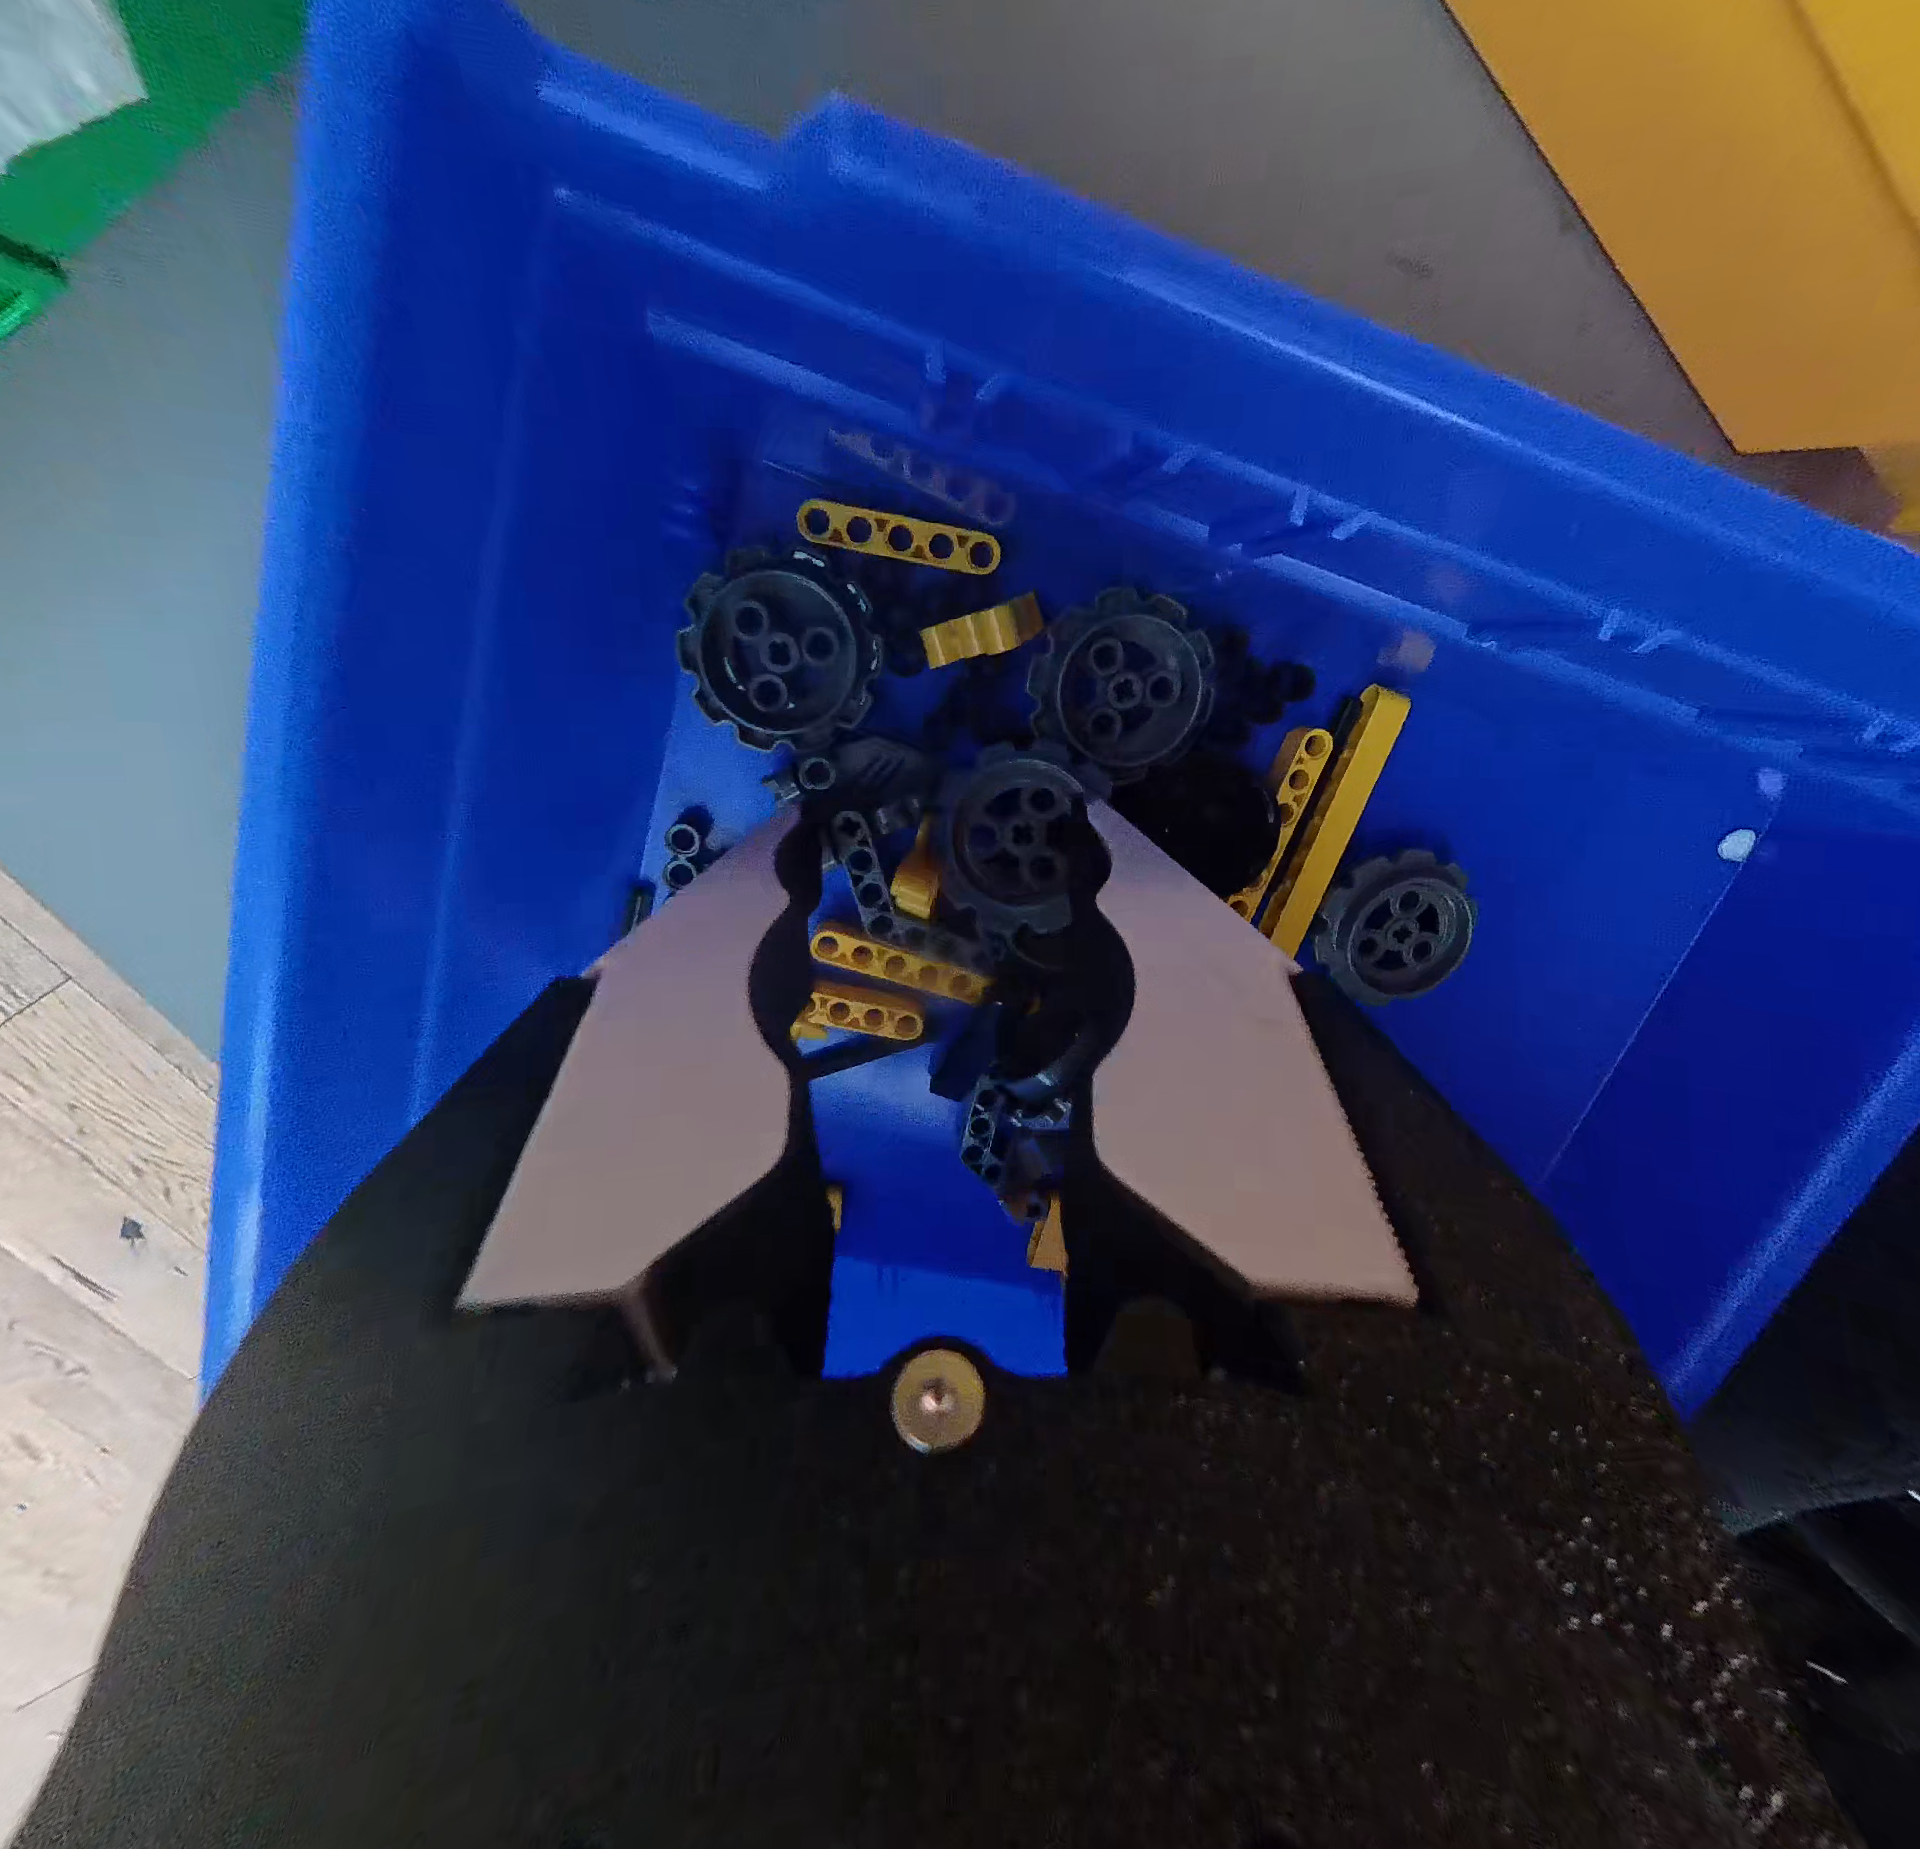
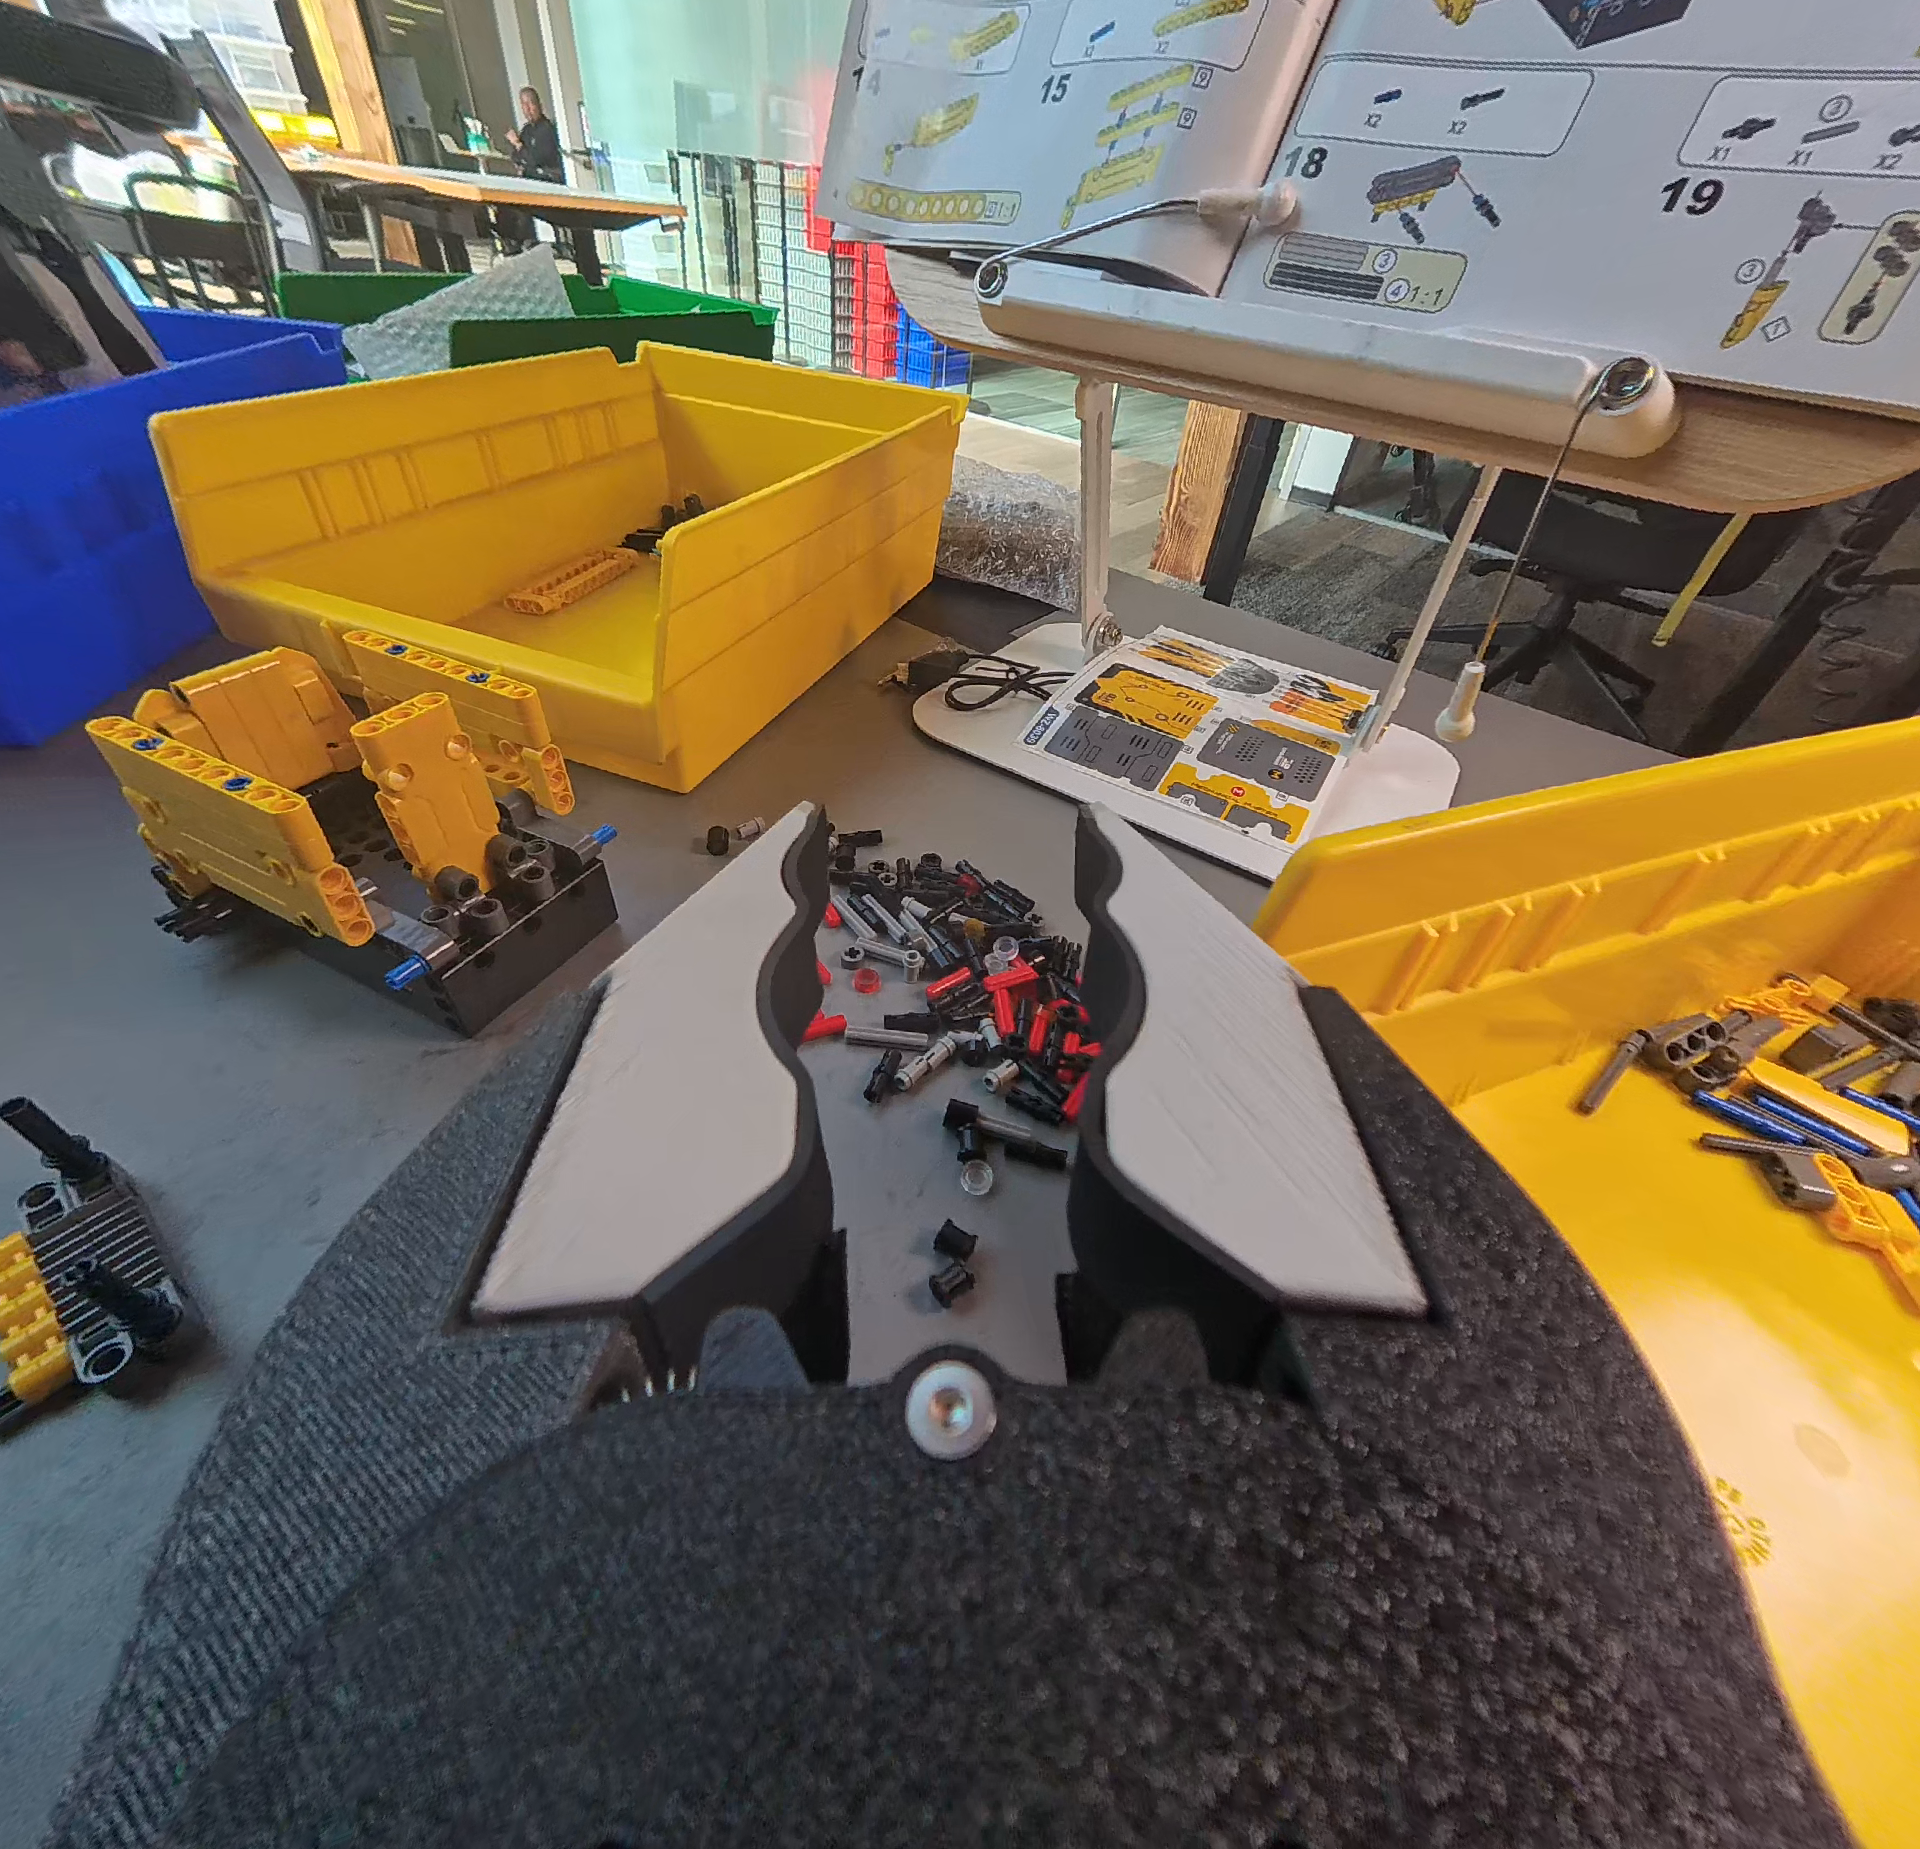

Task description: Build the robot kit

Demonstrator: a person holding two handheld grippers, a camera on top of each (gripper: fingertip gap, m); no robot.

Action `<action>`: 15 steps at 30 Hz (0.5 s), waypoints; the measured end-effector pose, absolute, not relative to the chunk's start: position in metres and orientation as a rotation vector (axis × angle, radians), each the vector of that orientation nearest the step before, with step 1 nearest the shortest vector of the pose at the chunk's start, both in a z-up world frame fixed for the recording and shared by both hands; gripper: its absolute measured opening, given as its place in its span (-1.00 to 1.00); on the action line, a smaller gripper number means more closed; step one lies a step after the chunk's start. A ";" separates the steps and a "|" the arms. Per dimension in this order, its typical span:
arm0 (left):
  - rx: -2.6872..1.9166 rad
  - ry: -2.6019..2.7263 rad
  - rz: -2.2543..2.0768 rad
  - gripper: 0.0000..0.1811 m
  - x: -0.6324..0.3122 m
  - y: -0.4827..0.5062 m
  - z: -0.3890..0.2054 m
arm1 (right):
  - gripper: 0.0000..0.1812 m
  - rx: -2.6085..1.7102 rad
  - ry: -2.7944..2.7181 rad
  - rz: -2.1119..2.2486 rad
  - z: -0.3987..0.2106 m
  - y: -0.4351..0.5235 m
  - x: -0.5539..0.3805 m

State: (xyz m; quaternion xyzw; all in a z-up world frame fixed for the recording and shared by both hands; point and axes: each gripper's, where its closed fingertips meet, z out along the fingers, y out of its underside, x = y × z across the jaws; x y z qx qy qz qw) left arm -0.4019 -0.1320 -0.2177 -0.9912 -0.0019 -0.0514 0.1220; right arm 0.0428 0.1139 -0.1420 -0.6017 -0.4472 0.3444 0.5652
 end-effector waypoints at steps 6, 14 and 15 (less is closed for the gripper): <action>-3.066 0.127 -0.028 -0.85 -0.408 -0.159 -0.233 | -0.48 -1.419 -1.048 0.807 -0.142 0.115 0.043; -3.011 0.049 0.163 -0.73 -0.435 -0.177 -0.202 | -0.48 -1.418 -1.052 0.810 -0.143 0.115 0.043; -2.986 0.073 0.089 -0.71 -0.425 -0.175 -0.199 | -0.48 -1.420 -1.053 0.809 -0.143 0.115 0.043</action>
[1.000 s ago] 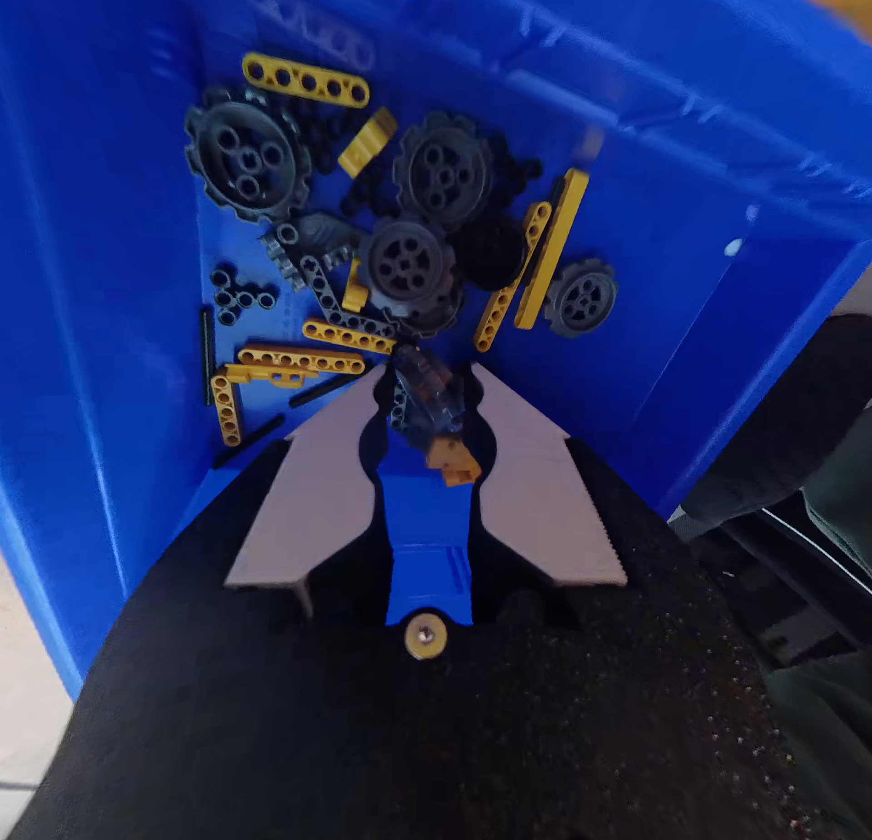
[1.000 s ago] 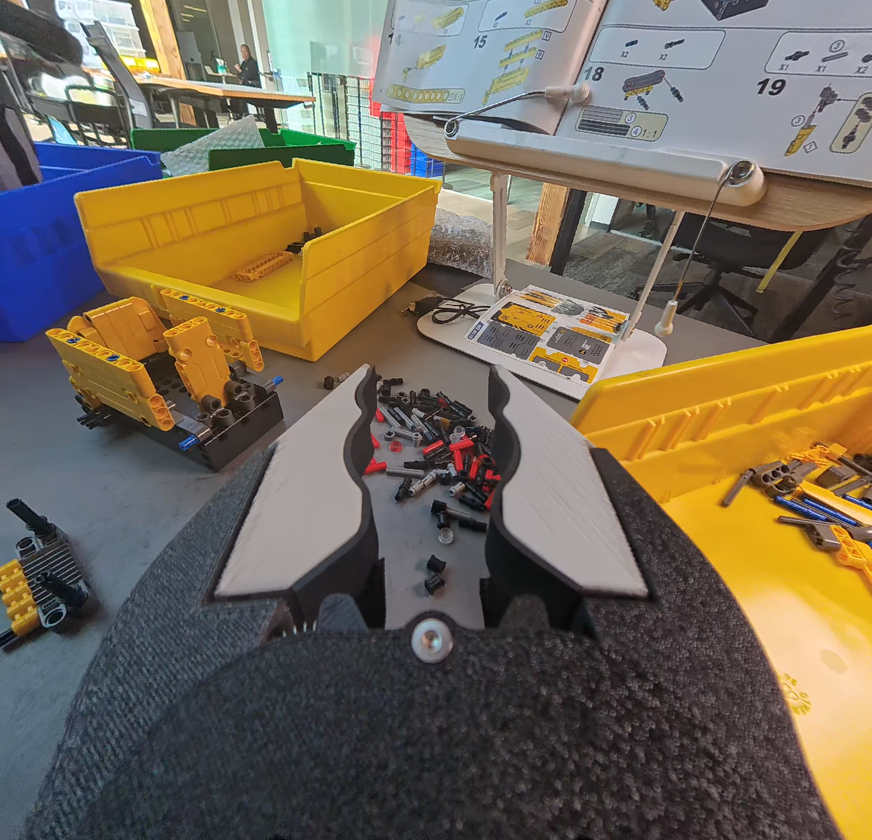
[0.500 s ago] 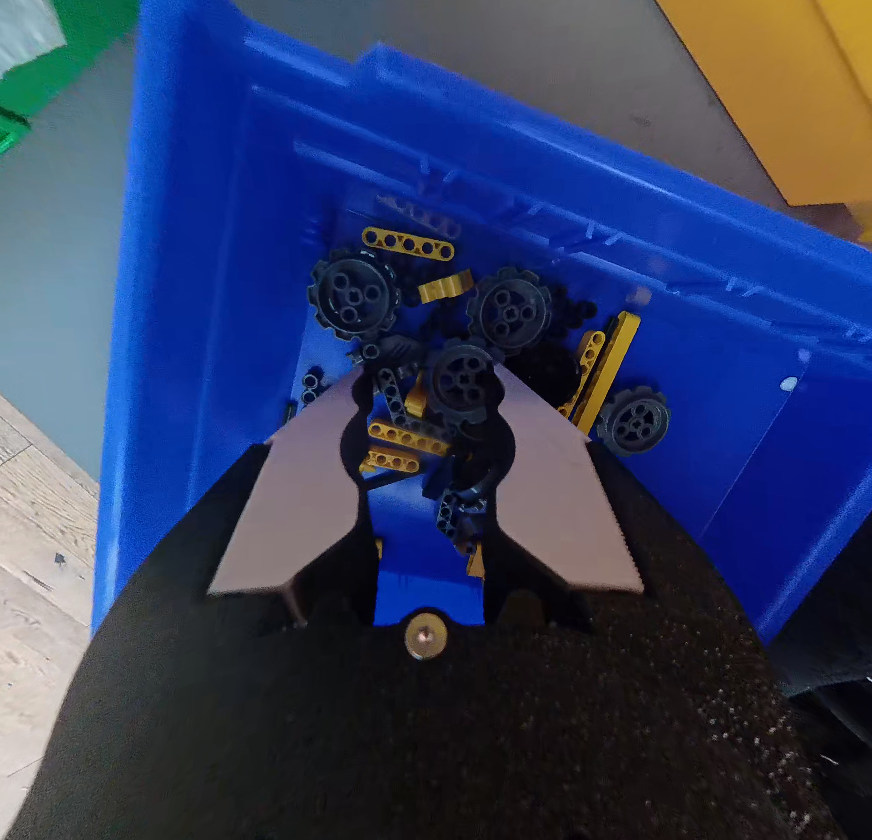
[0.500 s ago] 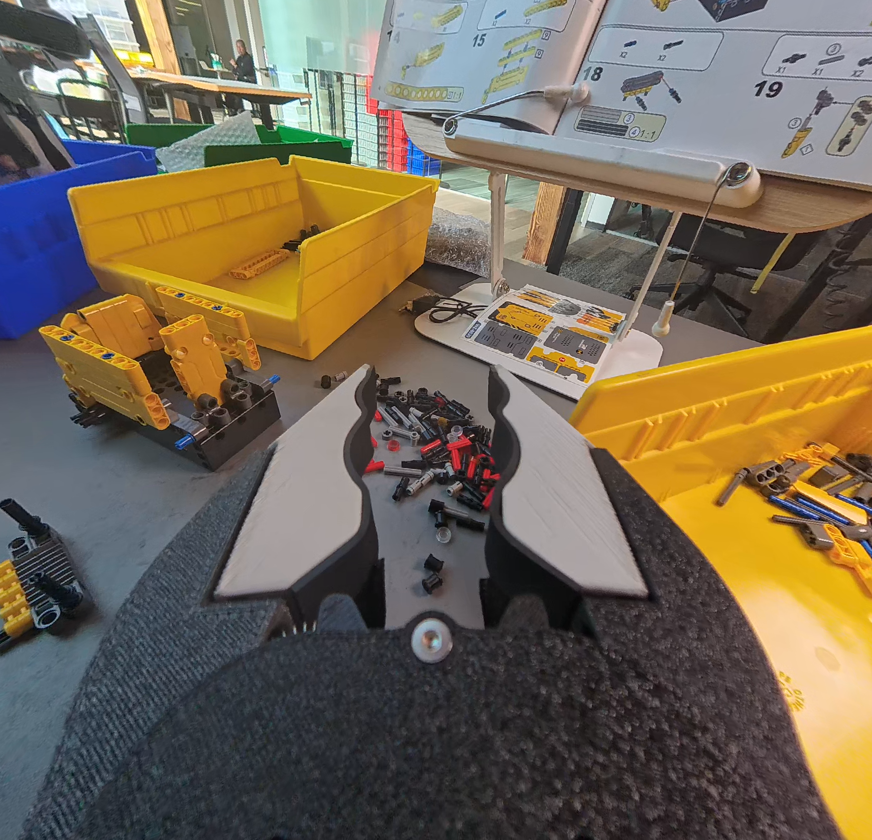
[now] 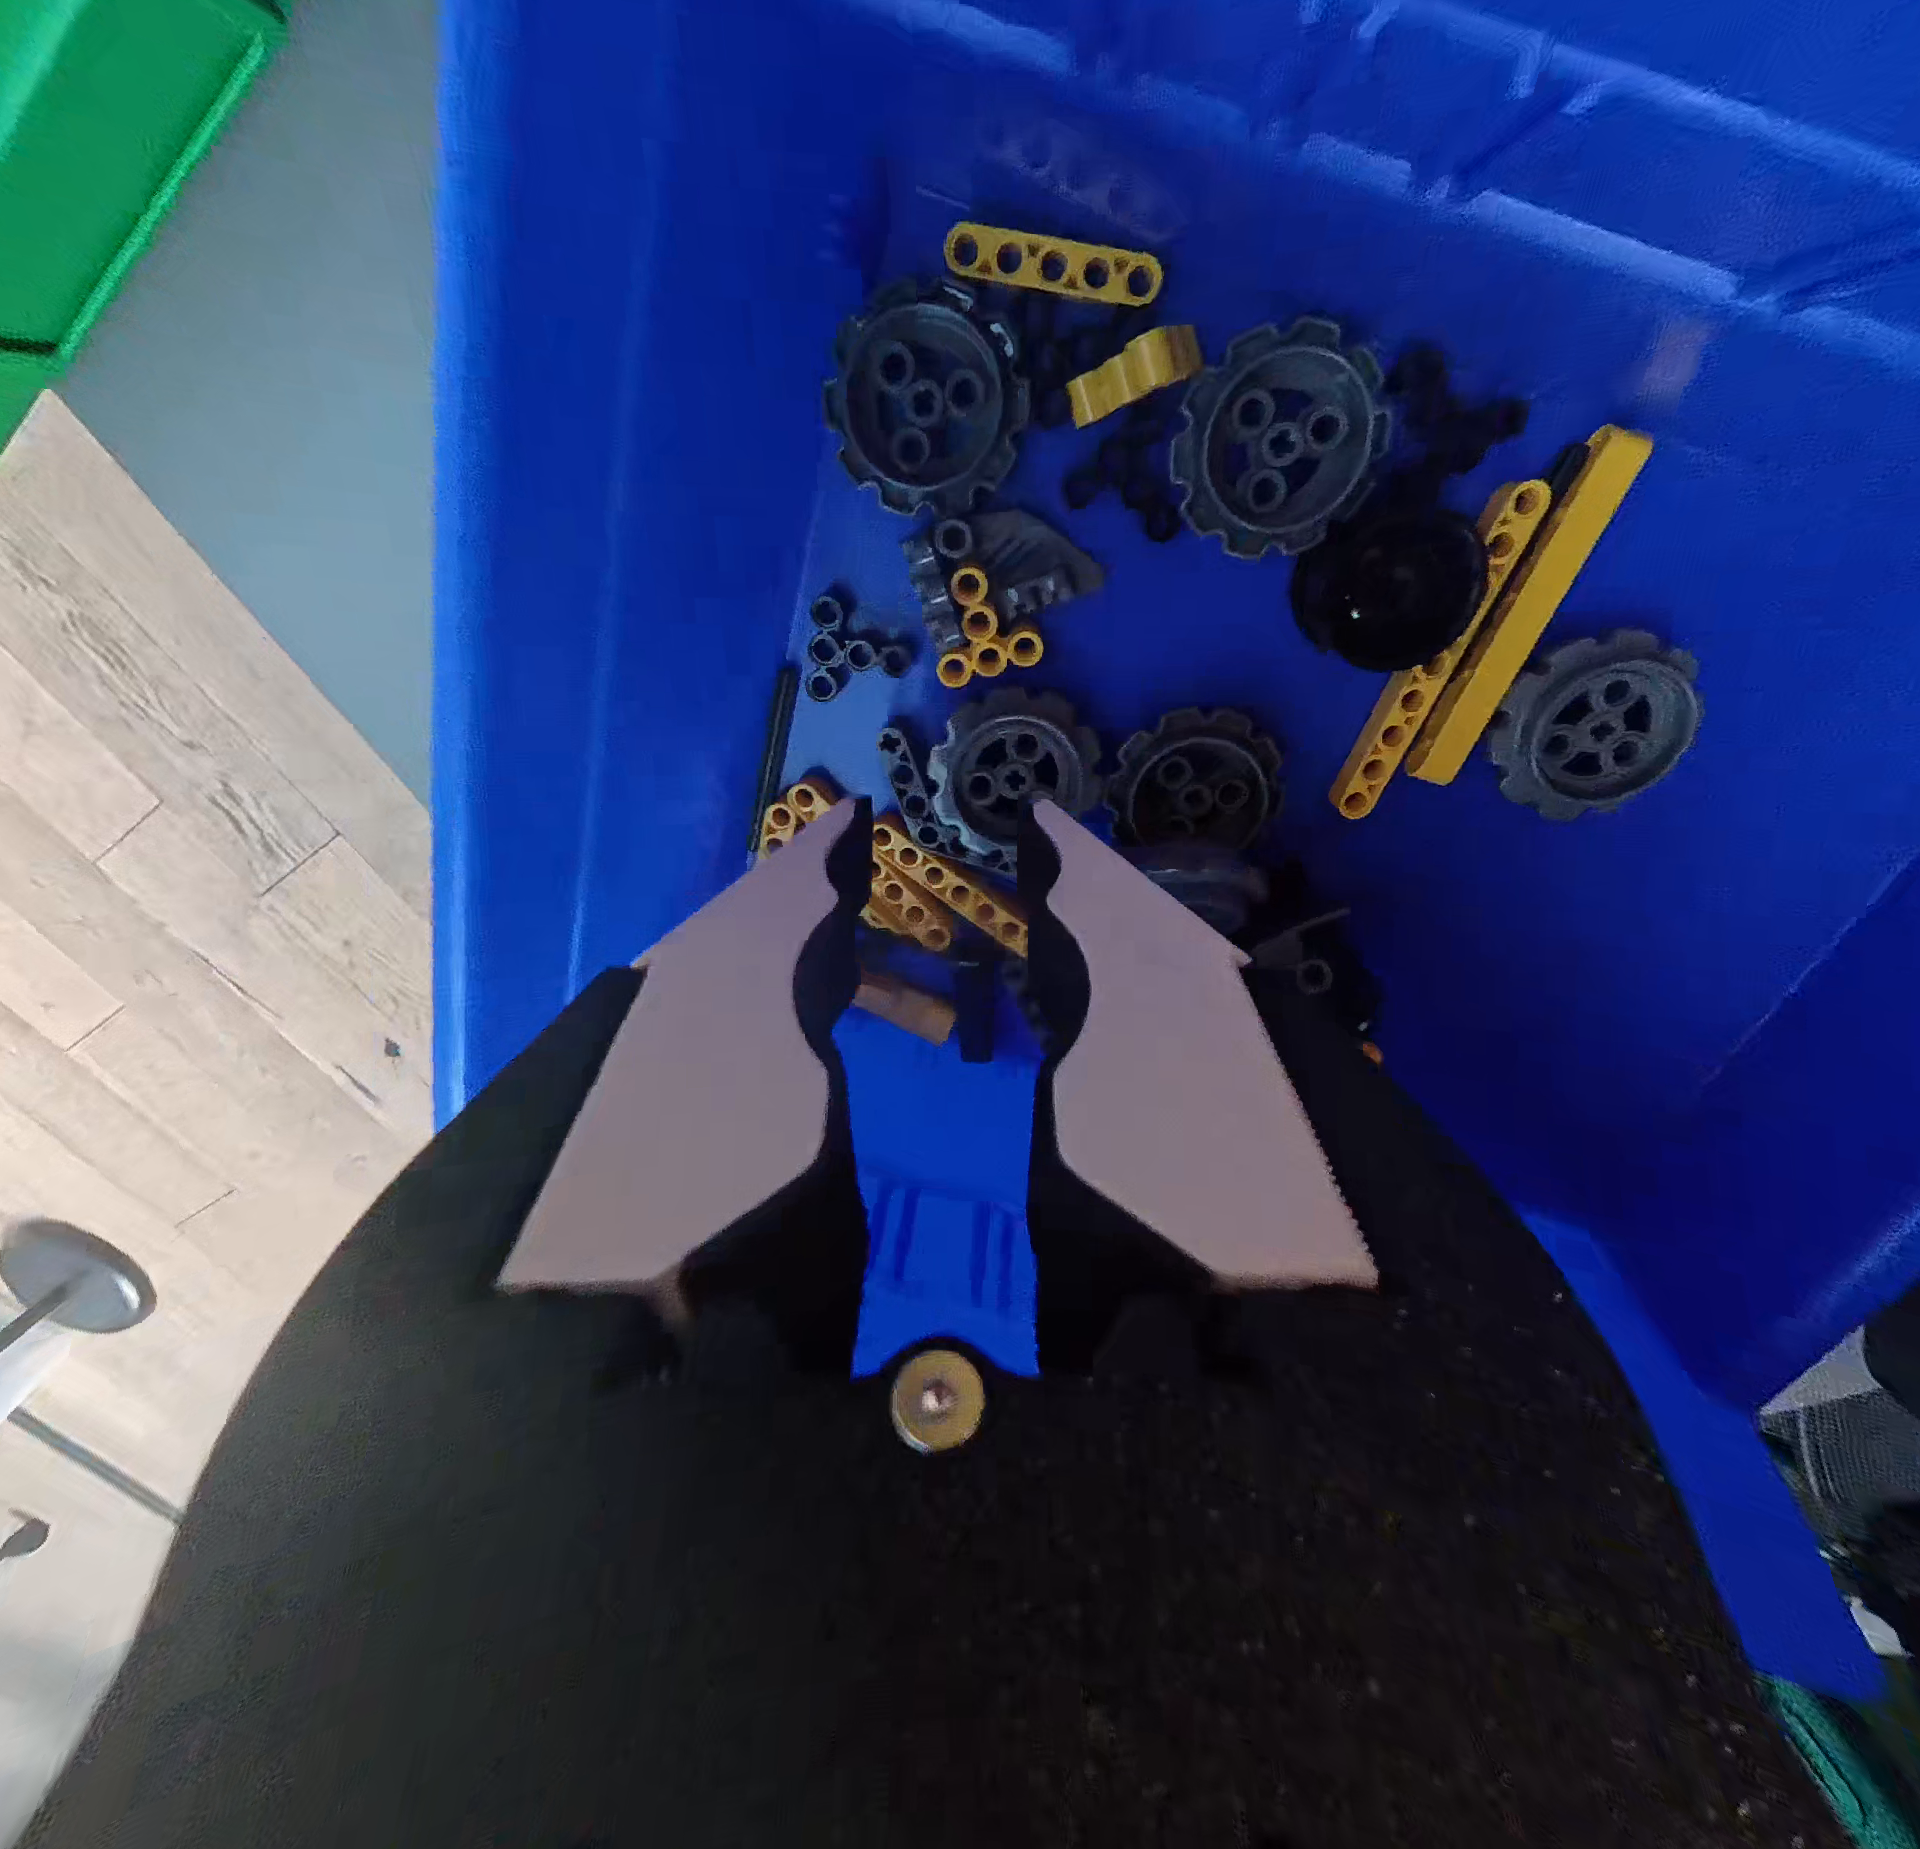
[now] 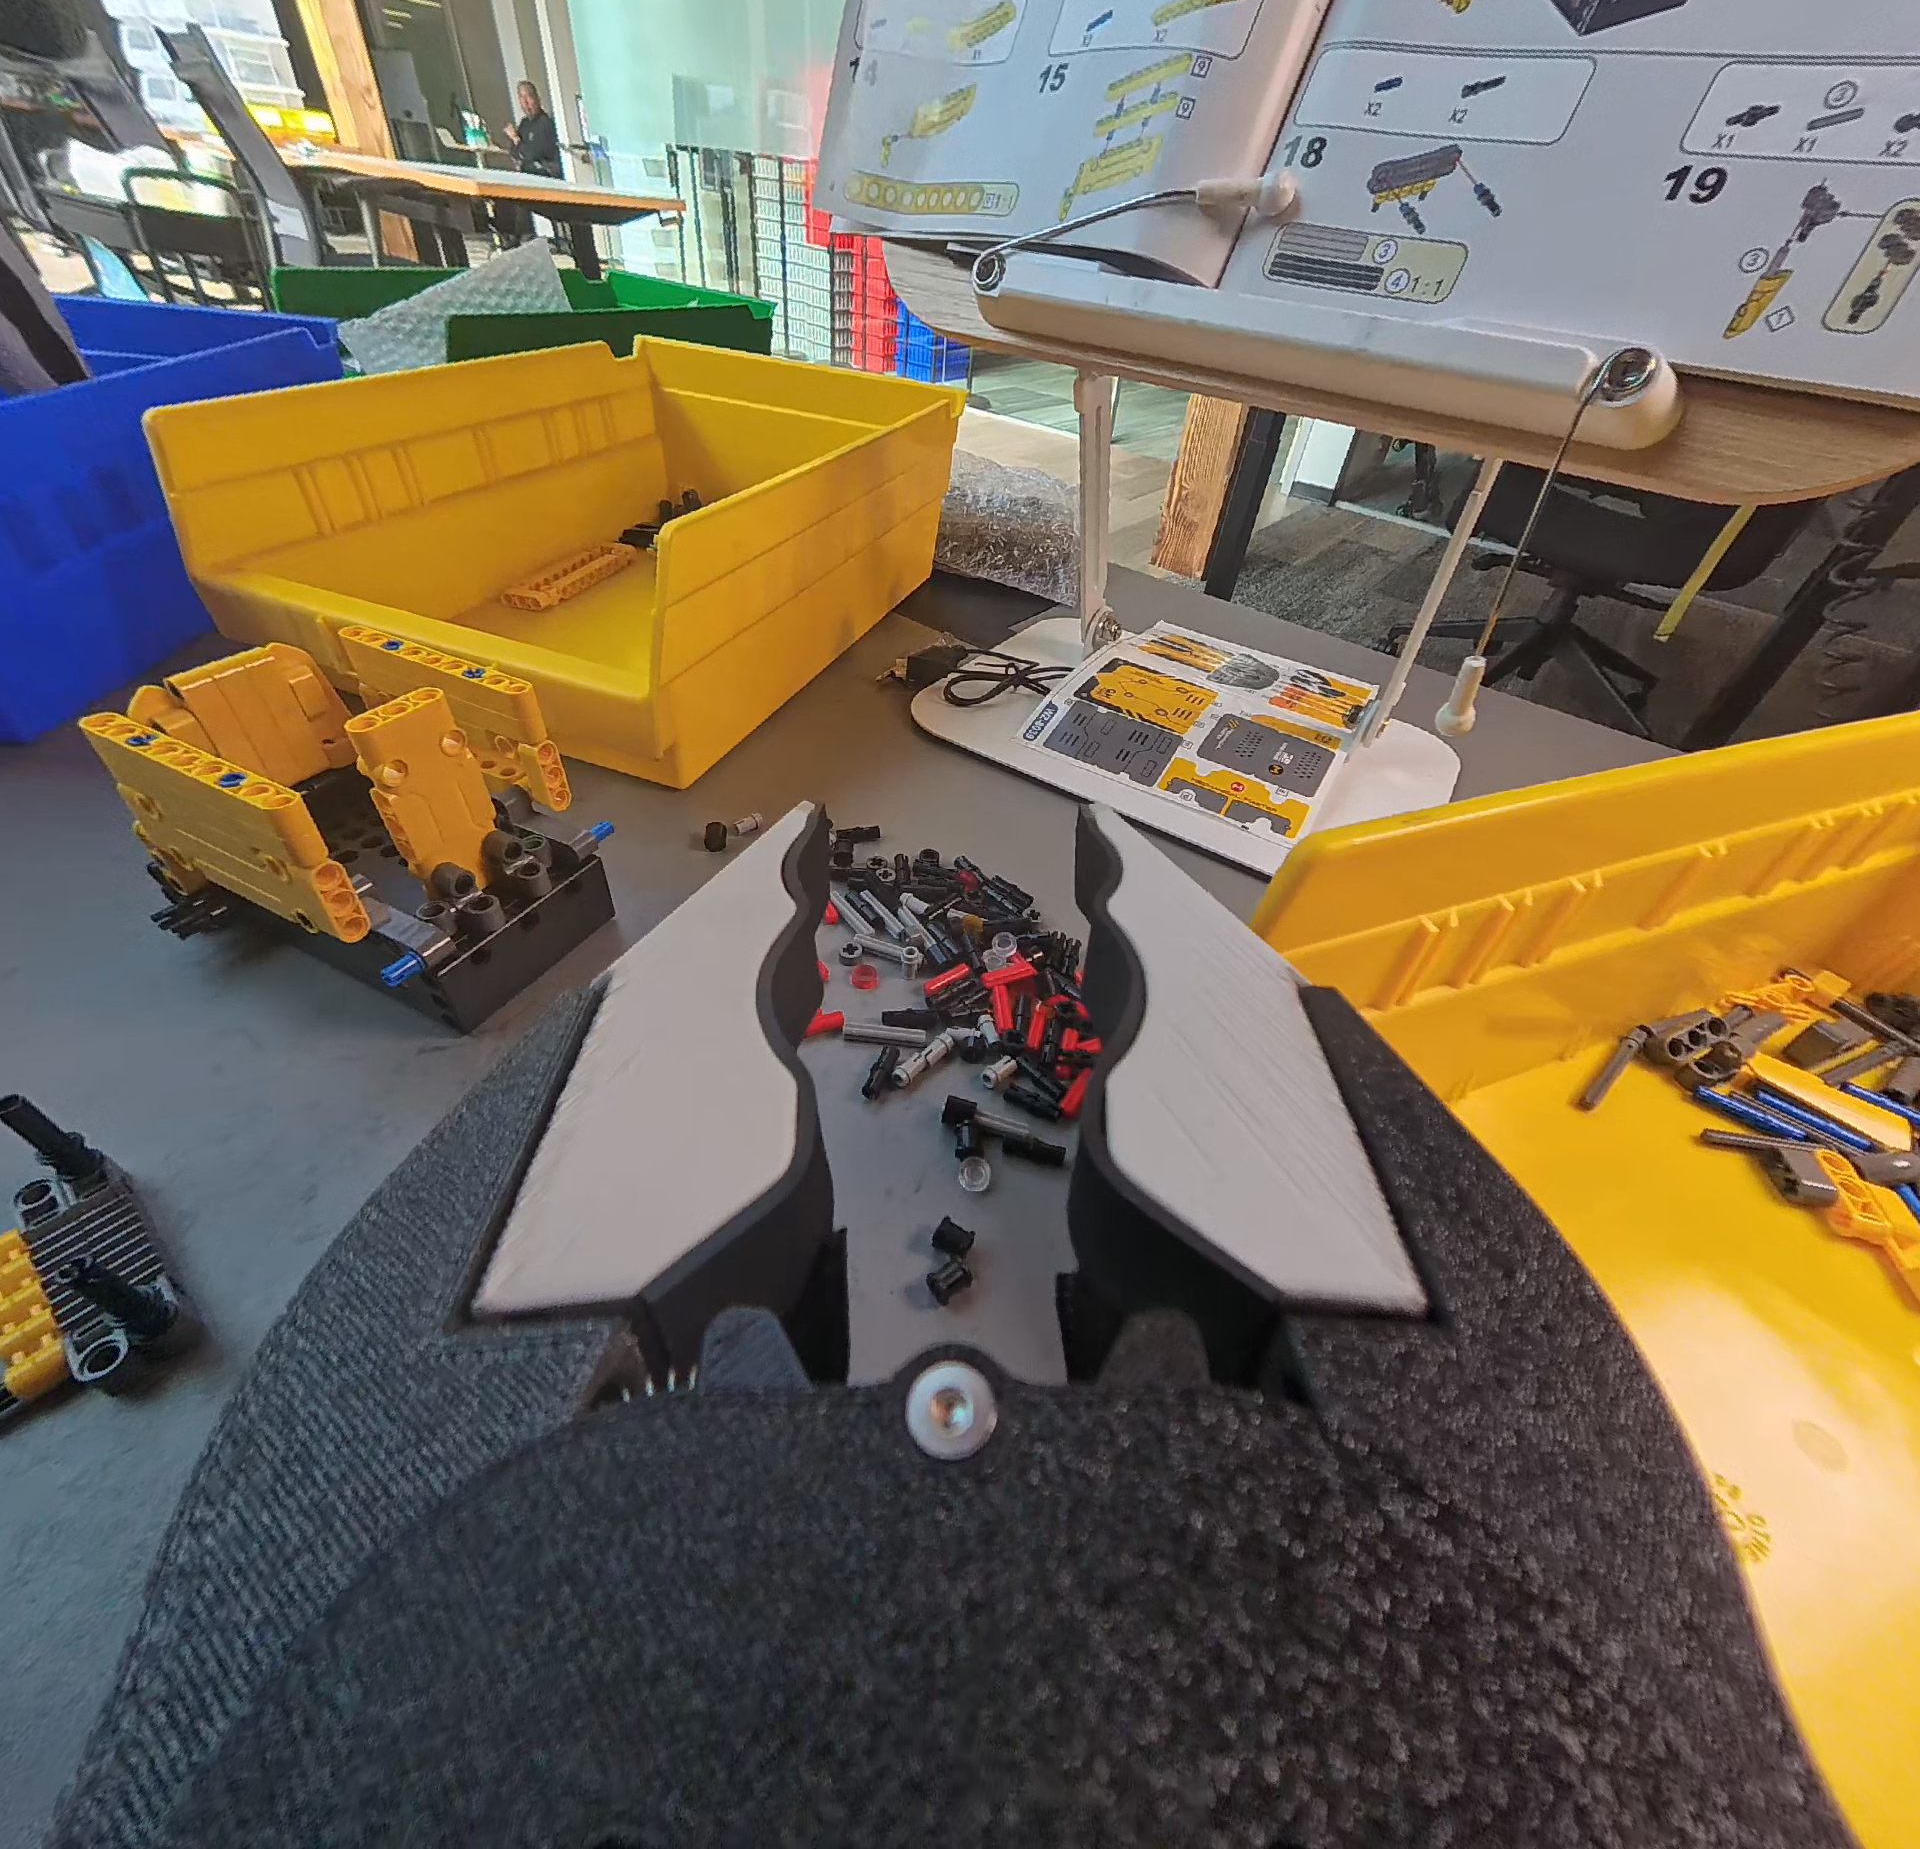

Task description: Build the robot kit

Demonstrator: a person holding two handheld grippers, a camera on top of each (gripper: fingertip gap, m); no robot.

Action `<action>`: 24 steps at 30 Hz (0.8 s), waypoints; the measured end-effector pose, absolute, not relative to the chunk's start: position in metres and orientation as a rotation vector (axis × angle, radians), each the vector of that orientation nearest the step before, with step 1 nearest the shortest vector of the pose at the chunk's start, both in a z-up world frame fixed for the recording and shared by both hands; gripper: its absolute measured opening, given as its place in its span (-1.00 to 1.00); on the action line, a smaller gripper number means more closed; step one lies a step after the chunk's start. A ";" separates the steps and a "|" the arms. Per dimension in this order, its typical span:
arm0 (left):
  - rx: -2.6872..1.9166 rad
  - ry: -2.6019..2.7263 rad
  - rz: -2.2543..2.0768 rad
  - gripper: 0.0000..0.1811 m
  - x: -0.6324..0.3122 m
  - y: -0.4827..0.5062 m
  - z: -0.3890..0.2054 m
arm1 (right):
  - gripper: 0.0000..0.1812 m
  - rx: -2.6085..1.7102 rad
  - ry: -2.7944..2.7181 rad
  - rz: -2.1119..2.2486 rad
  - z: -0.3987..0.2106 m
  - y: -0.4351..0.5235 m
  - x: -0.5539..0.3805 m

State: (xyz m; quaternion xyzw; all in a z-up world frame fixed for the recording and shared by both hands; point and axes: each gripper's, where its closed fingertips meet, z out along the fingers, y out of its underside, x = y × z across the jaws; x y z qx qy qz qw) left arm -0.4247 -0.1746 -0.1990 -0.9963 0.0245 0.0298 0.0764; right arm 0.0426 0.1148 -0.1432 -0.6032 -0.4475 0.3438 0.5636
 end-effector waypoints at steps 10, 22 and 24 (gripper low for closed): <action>-3.174 0.368 0.010 -0.93 -0.389 -0.210 -0.230 | -0.48 -1.423 -1.057 0.801 -0.145 0.115 0.042; -2.888 0.236 -0.010 -0.69 -0.384 -0.149 -0.211 | -0.48 -1.425 -1.052 0.801 -0.145 0.116 0.043; -2.941 0.261 -0.066 -0.67 -0.375 -0.154 -0.221 | -0.48 -1.426 -1.050 0.799 -0.145 0.116 0.043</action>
